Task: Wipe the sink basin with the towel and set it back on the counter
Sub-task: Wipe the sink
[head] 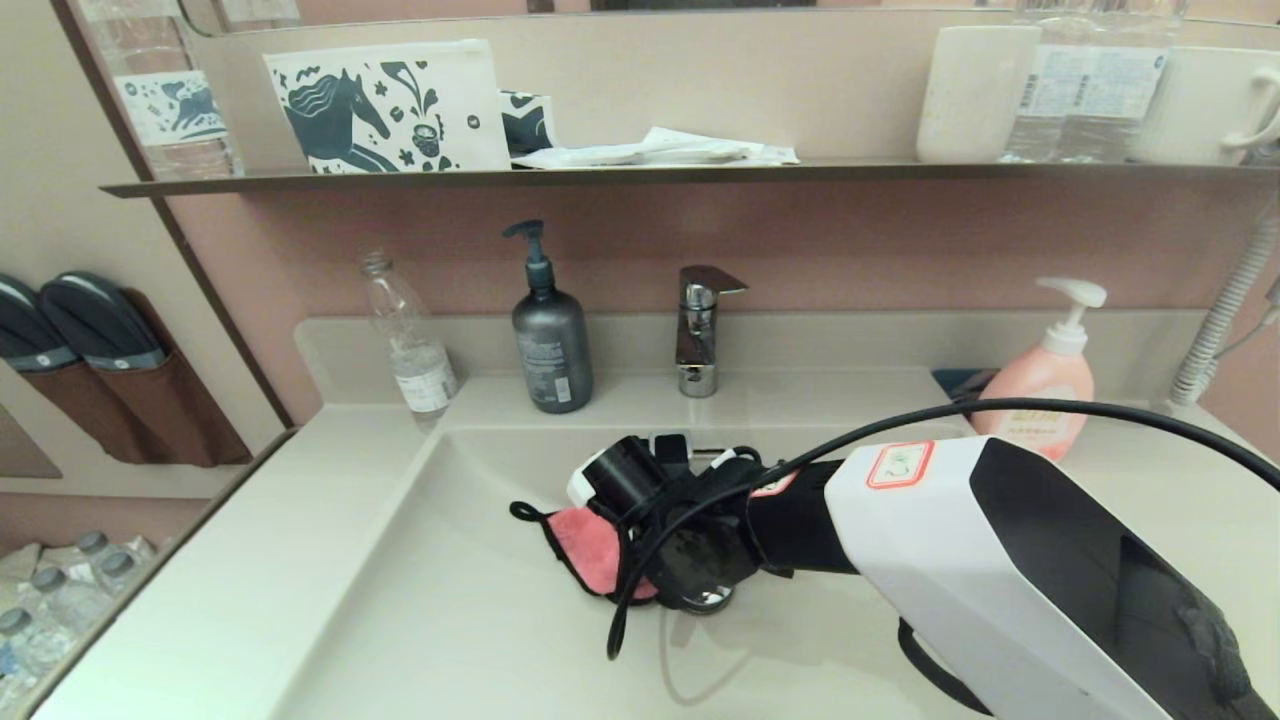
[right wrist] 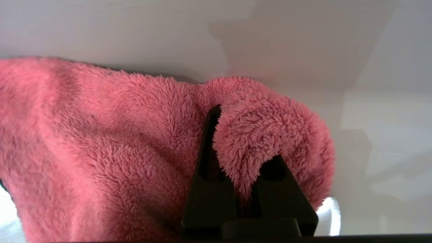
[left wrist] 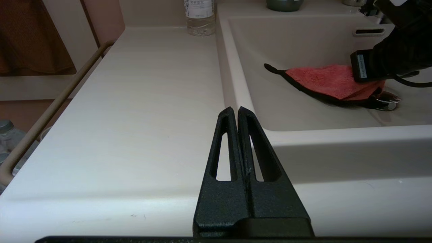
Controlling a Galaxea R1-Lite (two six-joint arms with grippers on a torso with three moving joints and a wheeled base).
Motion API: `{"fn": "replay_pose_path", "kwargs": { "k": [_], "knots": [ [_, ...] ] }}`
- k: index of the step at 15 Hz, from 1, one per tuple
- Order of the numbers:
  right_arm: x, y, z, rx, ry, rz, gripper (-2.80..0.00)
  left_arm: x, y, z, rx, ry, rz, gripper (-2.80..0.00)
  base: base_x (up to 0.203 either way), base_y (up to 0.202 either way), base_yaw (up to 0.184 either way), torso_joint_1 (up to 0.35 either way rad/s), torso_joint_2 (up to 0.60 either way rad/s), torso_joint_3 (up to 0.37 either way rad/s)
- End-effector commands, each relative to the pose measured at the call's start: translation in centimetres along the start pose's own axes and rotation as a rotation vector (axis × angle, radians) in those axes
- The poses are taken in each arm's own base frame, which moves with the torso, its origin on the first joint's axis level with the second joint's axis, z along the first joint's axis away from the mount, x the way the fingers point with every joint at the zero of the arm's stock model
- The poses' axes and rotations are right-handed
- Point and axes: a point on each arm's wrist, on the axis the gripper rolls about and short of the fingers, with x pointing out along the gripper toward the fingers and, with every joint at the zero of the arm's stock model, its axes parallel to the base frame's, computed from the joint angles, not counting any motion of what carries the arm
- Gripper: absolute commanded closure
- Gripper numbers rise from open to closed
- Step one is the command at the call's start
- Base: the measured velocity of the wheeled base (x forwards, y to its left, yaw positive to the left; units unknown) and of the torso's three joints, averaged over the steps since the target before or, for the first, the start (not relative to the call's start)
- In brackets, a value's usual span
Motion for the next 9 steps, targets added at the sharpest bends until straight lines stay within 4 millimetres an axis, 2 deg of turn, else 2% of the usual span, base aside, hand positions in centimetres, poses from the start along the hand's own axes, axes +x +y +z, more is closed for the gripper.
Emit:
{"fn": "replay_pose_path", "kwargs": {
  "k": [1,6,9],
  "knots": [
    [-0.1,-1.4,0.3,0.0,0.019,-0.041,0.0,0.0,0.0,0.0,0.0,0.0,0.0,0.0,0.0,0.0,0.0,0.0,0.0,0.0],
    [-1.9,-4.4,1.1,-0.007,0.048,-0.112,0.0,0.0,0.0,0.0,0.0,0.0,-0.001,0.0,0.0,0.0,0.0,0.0,0.0,0.0],
    [-3.2,-6.9,0.4,-0.006,0.095,-0.157,0.0,0.0,0.0,0.0,0.0,0.0,0.0,0.0,0.0,0.0,0.0,0.0,0.0,0.0]
  ]
}}
